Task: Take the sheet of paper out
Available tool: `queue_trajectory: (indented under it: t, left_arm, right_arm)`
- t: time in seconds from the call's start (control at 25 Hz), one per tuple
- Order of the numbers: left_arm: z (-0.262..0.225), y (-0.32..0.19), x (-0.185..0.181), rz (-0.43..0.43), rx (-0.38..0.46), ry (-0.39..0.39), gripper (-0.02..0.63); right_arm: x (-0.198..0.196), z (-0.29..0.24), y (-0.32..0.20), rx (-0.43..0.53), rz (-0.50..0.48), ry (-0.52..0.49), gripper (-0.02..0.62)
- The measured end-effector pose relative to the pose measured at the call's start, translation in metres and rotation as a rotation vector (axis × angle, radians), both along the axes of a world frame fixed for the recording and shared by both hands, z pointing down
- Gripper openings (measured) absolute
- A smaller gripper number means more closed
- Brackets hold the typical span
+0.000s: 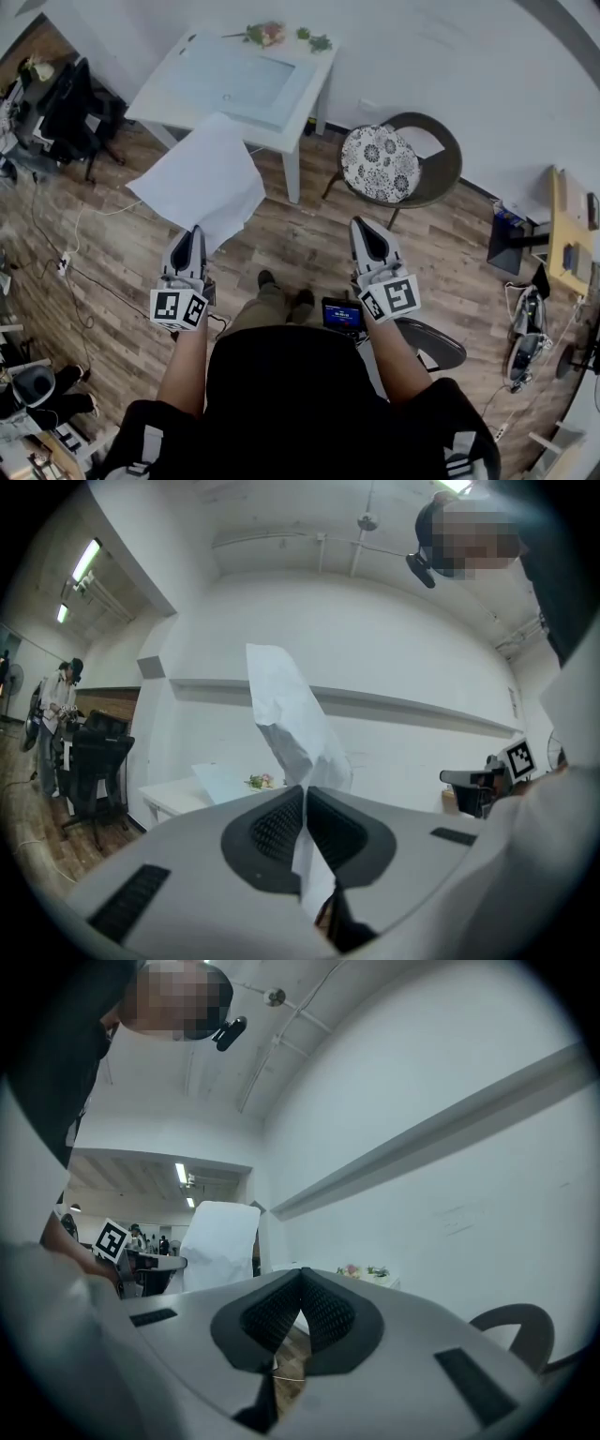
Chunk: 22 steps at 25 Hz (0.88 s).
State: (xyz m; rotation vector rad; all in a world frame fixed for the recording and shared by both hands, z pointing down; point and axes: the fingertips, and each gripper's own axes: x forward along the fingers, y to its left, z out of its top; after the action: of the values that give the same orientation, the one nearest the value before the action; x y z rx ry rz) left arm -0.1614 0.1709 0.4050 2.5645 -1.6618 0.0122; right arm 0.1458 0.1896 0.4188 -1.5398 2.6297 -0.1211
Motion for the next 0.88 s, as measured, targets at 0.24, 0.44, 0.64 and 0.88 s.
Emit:
queue_trajectory:
  t: [0.24, 0.44, 0.64, 0.88]
  left_arm:
    - [0.012, 0.011, -0.003, 0.036, -0.015, 0.009, 0.015]
    - [0.016, 0.009, -0.015, 0.049, -0.016, 0.014, 0.015]
    - [0.019, 0.013, -0.035, 0.049, -0.008, 0.011, 0.015]
    - [0.025, 0.022, -0.056, 0.035, -0.008, 0.017, 0.015]
  right_arm:
    - [-0.014, -0.001, 0.015, 0.009, 0.014, 0.012, 0.009]
    - [-0.026, 0.000, 0.010, 0.004, 0.027, 0.032, 0.009]
    - [-0.042, 0.013, 0.003, -0.035, 0.049, 0.018, 0.009]
    - [-0.068, 0.021, 0.002, -0.048, 0.016, 0.050, 0.009]
